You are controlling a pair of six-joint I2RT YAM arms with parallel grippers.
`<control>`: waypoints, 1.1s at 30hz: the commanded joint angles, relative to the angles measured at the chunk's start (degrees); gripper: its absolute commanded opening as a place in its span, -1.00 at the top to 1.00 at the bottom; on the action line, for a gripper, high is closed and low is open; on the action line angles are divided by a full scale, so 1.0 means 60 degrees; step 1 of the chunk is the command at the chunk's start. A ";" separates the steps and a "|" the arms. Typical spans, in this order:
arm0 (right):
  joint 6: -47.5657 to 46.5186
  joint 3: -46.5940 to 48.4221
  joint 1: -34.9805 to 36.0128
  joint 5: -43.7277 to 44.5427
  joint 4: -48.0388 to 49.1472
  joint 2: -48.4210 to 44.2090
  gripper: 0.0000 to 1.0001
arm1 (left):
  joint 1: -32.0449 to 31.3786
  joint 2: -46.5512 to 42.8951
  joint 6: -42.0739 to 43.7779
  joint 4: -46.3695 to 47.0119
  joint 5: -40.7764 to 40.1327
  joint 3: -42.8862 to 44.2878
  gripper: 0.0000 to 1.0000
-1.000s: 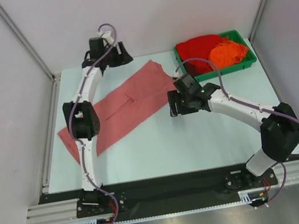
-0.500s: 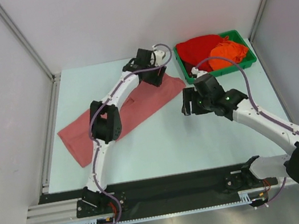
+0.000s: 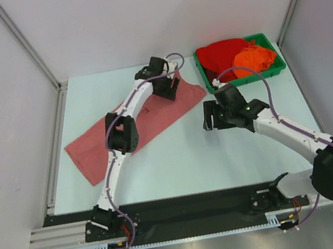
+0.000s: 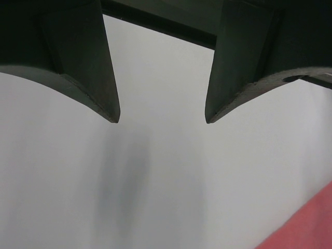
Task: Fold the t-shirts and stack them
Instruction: Fold the tshirt
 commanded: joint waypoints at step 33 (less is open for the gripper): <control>-0.2405 0.9759 0.4583 -0.1279 0.2949 1.0286 -0.52 | 0.4281 -0.7919 -0.3756 0.1019 0.0099 -0.3429 -0.80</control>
